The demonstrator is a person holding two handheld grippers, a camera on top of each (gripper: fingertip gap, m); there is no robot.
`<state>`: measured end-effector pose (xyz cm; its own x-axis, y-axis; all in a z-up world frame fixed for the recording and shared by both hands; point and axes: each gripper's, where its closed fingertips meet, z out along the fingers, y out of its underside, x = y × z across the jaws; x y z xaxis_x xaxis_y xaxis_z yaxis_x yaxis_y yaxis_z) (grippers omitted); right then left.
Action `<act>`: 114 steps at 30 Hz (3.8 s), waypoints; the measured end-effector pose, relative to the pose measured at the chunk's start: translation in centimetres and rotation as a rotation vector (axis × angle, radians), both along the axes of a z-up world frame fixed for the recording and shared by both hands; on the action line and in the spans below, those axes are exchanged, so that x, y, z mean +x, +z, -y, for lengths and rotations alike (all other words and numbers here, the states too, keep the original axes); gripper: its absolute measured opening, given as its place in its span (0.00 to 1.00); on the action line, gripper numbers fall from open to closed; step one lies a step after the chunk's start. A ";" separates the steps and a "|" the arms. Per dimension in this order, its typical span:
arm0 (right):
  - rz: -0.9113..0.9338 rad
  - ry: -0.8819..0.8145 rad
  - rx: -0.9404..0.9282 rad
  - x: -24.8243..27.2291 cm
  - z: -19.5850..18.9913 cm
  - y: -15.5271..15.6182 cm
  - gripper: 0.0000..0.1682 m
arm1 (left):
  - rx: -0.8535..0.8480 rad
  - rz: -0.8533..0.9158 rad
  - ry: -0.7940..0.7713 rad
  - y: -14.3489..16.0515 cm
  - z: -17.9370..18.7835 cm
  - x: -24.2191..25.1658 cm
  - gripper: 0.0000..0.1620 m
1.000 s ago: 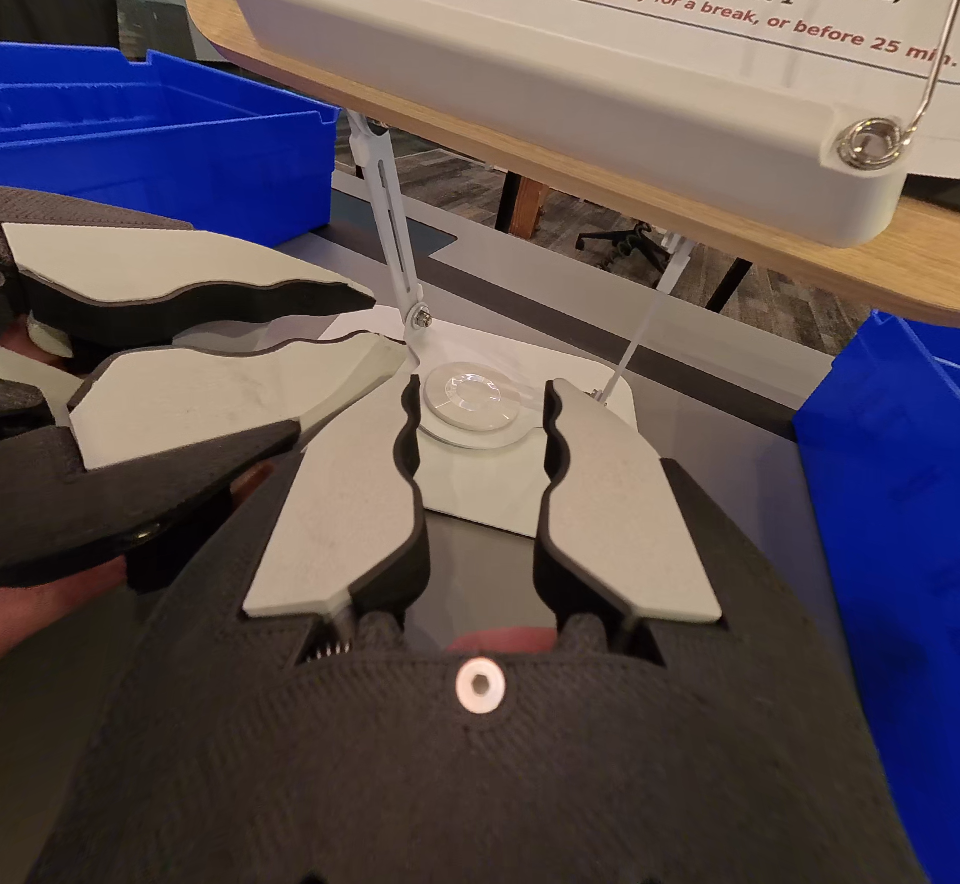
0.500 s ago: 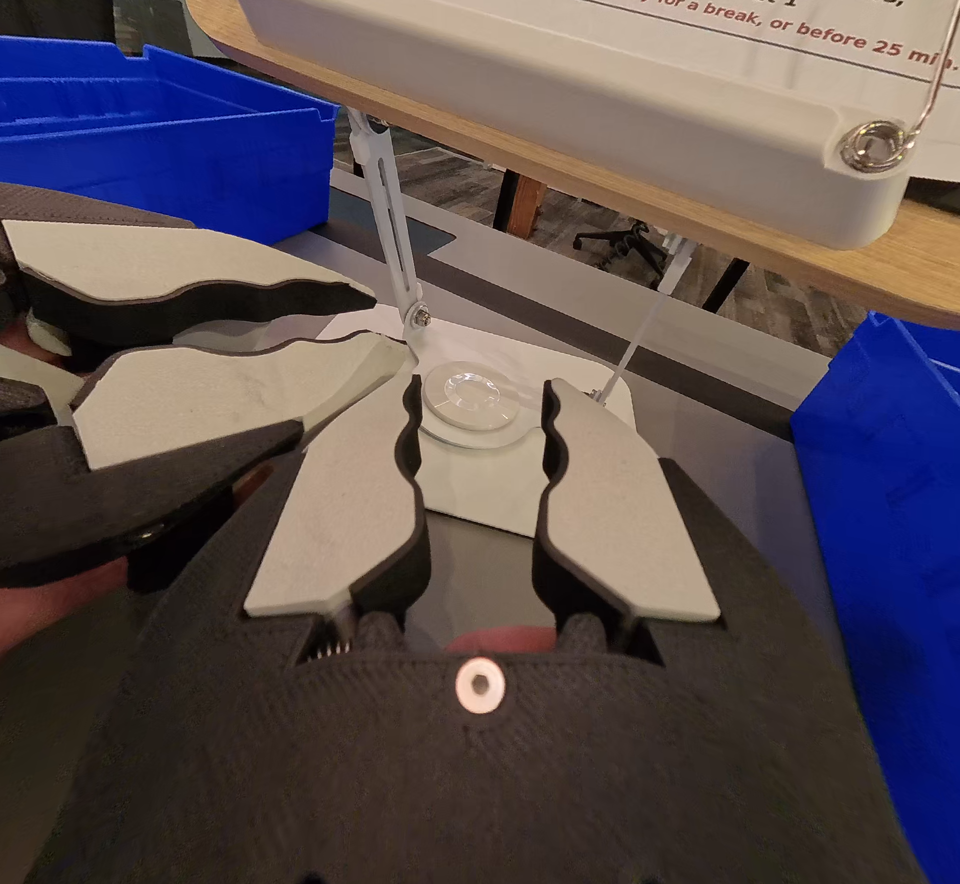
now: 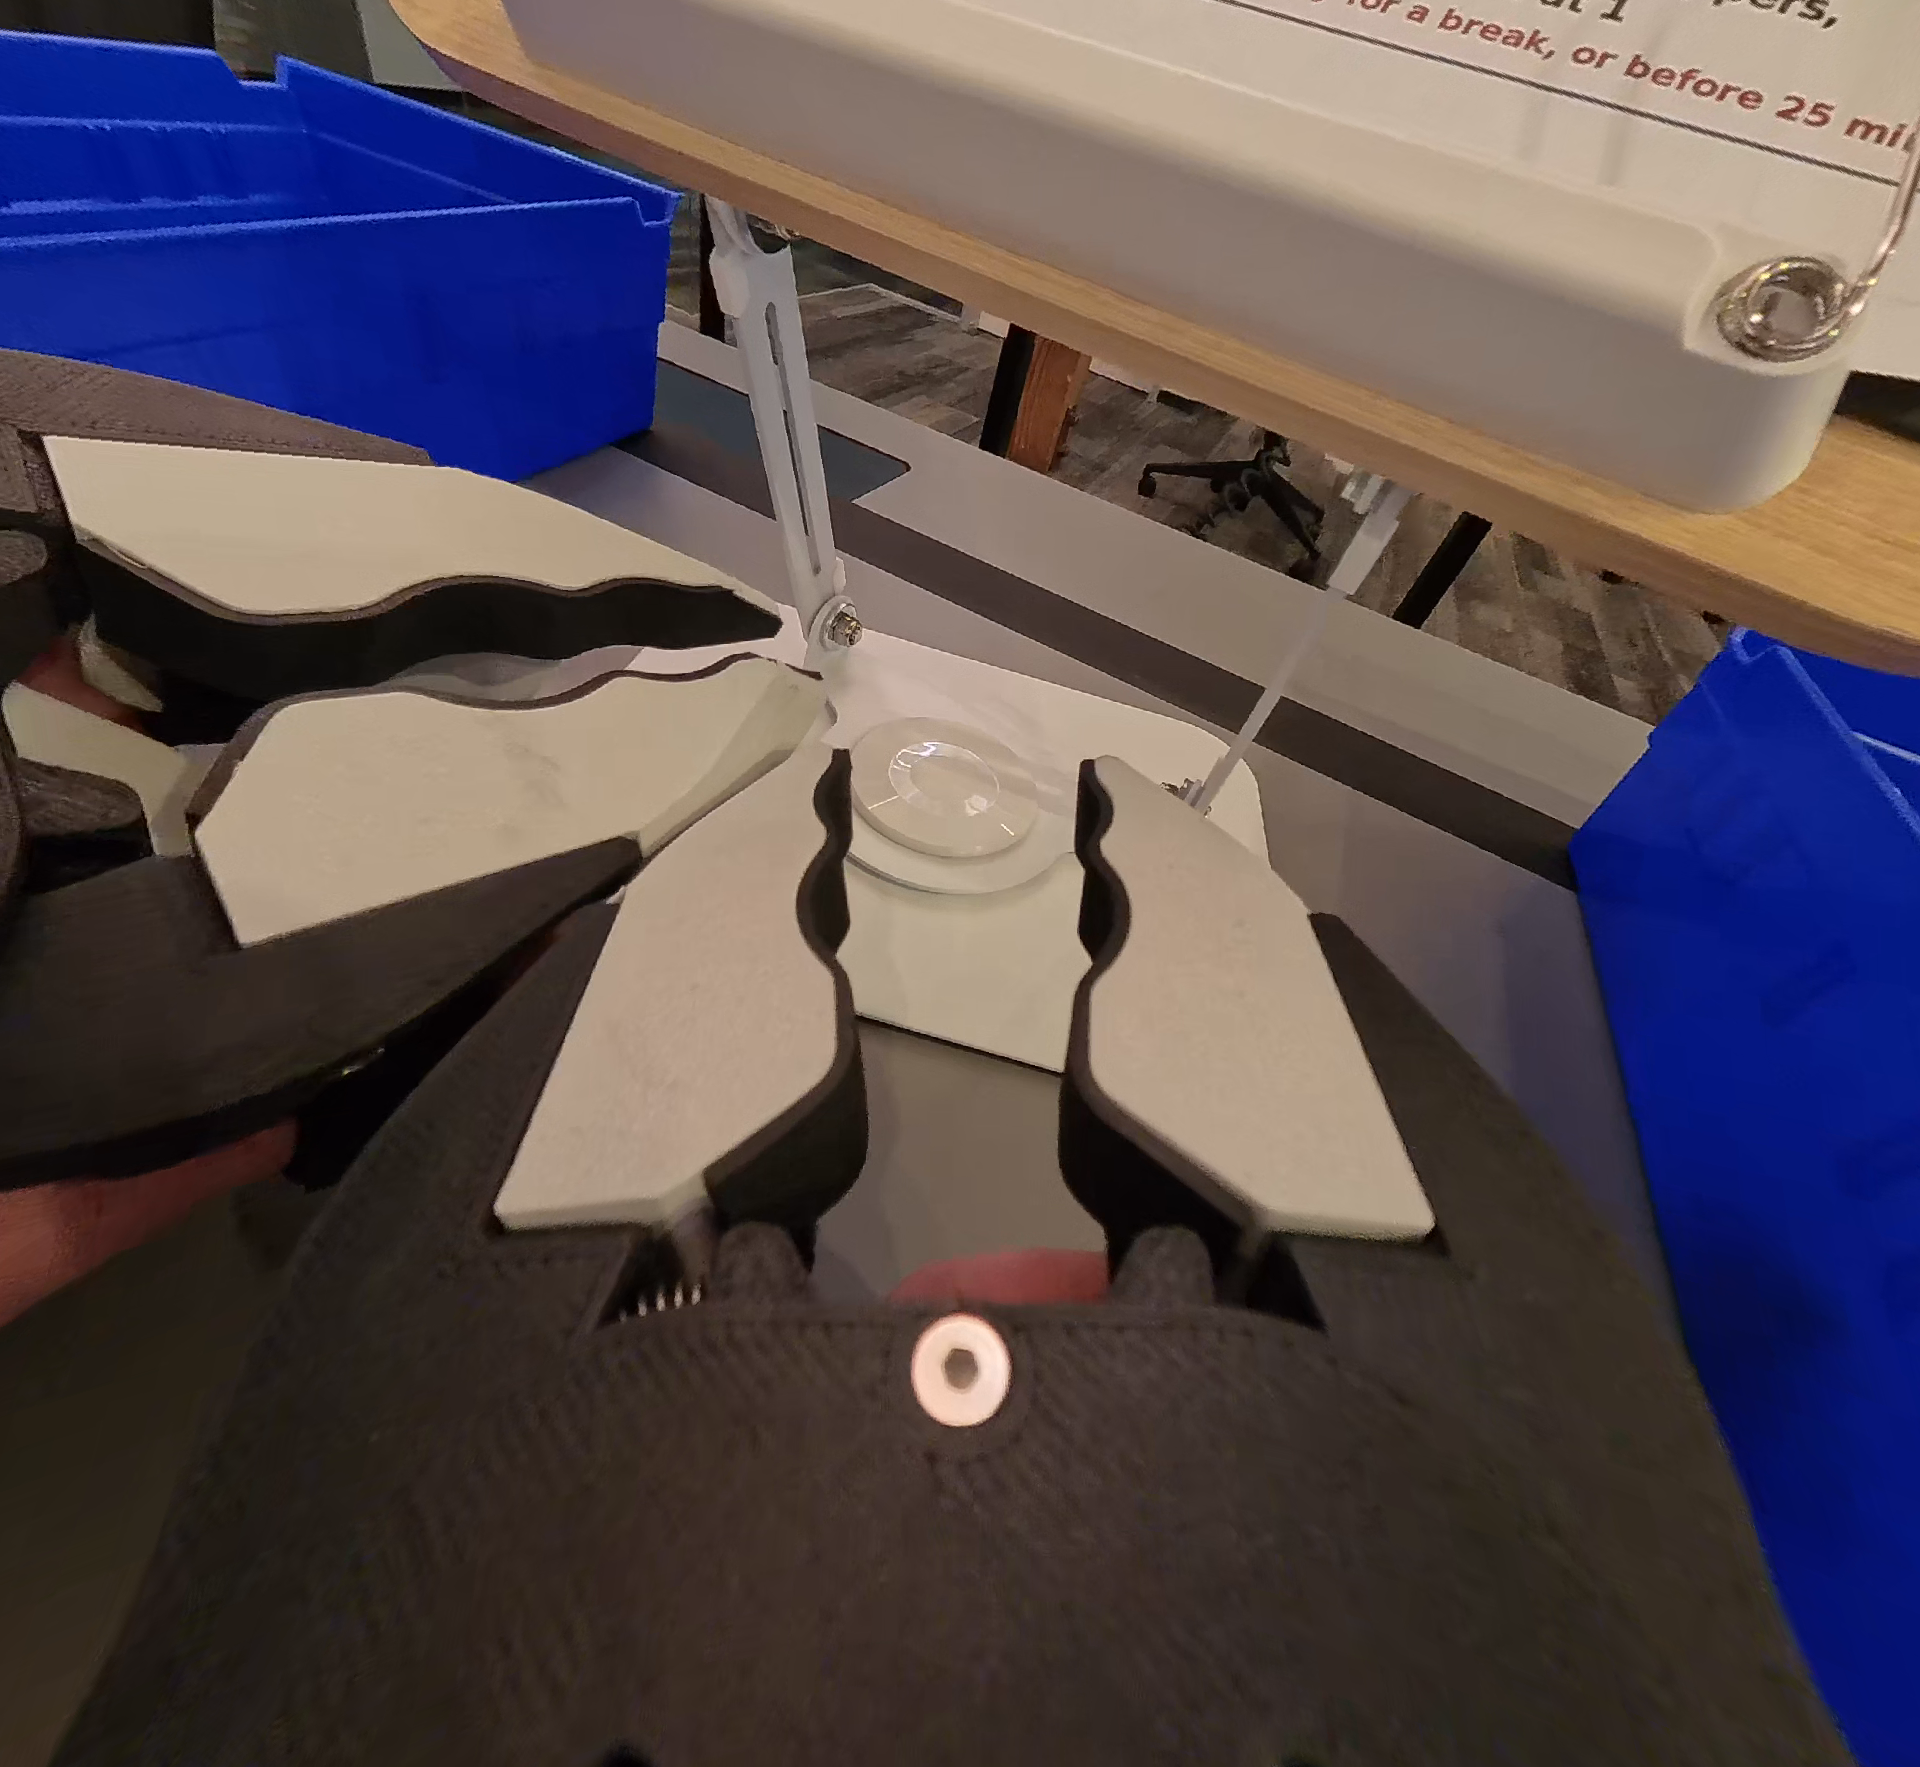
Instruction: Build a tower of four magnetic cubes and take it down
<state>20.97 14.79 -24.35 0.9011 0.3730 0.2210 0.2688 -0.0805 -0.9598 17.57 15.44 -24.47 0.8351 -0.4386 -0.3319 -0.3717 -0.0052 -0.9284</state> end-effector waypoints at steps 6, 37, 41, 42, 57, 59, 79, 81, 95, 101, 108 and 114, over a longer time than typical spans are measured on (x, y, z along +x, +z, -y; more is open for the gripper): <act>-0.002 0.003 0.001 0.0 0.0 0.0 0.25 | -0.001 0.008 -0.001 0.0 0.0 -0.1 0.09; 0.062 -0.212 0.229 11.4 6.0 4.5 0.35 | 0.159 0.042 0.169 4.0 6.6 -15.2 0.18; 0.025 -0.318 0.199 15.6 6.6 4.3 0.38 | 0.112 0.139 0.275 3.7 5.9 -20.1 0.24; 0.007 -0.352 0.181 17.0 6.6 4.1 0.38 | 0.092 0.160 0.294 3.3 5.5 -20.6 0.26; -0.003 -0.323 -0.066 18.4 4.2 -0.7 0.21 | -0.013 0.066 0.407 0.2 0.8 -20.4 0.28; 0.023 -0.316 -0.078 17.9 3.8 -1.0 0.18 | -0.026 0.057 0.411 0.0 0.5 -20.3 0.26; 0.017 -0.340 -0.104 18.0 1.6 -1.4 0.05 | -0.076 -0.009 0.441 -1.0 -2.5 -20.1 0.04; 0.013 -0.340 -0.106 18.1 1.6 -1.4 0.05 | -0.081 -0.001 0.437 -1.0 -2.6 -20.1 0.04; 0.000 -0.349 -0.118 19.2 3.4 -1.5 0.02 | -0.103 0.042 0.421 -1.0 -1.0 -21.4 0.02; 0.000 -0.326 -0.119 19.3 4.9 -1.5 0.02 | -0.102 0.042 0.387 -1.0 0.6 -21.7 0.02; -0.008 -0.294 -0.124 19.4 8.0 -1.5 0.02 | -0.104 0.043 0.345 -1.0 3.5 -21.8 0.02; -0.005 -0.276 -0.123 19.2 11.1 -1.5 0.02 | -0.111 0.049 0.312 -0.8 6.4 -21.5 0.02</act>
